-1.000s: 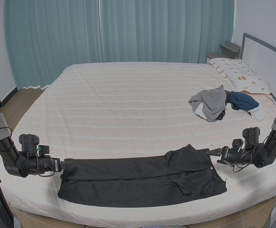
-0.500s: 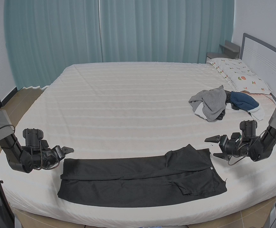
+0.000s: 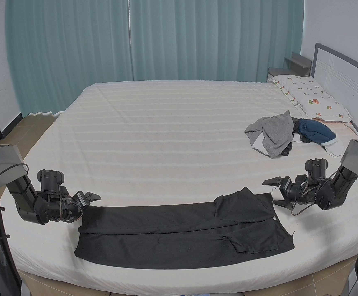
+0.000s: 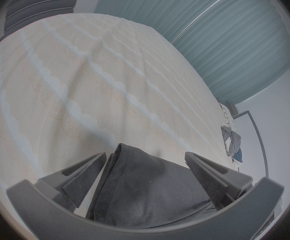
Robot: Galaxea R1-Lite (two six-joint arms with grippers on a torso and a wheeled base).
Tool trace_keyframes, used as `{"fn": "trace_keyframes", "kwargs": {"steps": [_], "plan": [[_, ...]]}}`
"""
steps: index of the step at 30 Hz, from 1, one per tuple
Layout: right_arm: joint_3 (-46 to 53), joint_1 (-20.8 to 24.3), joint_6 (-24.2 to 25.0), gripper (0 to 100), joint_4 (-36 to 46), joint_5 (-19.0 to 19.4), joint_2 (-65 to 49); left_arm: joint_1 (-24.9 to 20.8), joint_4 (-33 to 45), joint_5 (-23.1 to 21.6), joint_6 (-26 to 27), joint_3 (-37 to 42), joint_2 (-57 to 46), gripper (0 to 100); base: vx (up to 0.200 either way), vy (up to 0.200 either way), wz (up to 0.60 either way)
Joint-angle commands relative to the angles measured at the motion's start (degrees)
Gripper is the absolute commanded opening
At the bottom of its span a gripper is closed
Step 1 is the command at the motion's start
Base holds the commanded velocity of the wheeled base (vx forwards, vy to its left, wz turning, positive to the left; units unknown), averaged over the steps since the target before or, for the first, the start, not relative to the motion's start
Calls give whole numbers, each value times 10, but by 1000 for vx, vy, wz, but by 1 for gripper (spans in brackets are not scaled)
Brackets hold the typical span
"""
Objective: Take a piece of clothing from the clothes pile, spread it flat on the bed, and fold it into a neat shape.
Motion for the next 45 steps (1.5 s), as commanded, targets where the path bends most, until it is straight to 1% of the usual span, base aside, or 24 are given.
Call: {"fn": "trace_keyframes", "kwargs": {"steps": [1,2,6,8,12,20,25,32,33,42,45], "plan": [[-3,0,0,100,0,-1,8,0,0,2,2,-2,10,0,0,0,0],[-5,0,0,100,0,-1,10,0,0,3,3,-2,12,0,0,0,0],[-16,0,-1,100,0,-12,19,4,-6,40,-2,-3,19,0,0,0,0],[-24,1,-1,100,0,-20,25,7,-13,46,-8,-1,20,0,0,0,0],[-43,4,-1,100,0,-36,39,14,-26,49,-38,-3,20,0,0,0,0],[-63,11,0,100,0,-38,54,14,-26,51,-39,-6,23,0,0,0,0],[-77,17,0,100,0,-56,67,14,-26,51,-40,-7,23,0,0,0,0],[-78,19,-2,100,0,-60,70,14,-26,51,-40,-7,23,0,0,0,0],[-78,19,-2,0,0,-60,70,14,-26,51,-40,-7,23,0,0,0,0],[-71,17,-2,0,0,-61,65,14,-26,51,-39,-7,23,0,0,0,0],[-75,12,-2,0,0,-69,67,14,-26,51,-39,-7,23,0,0,0,0]]}}
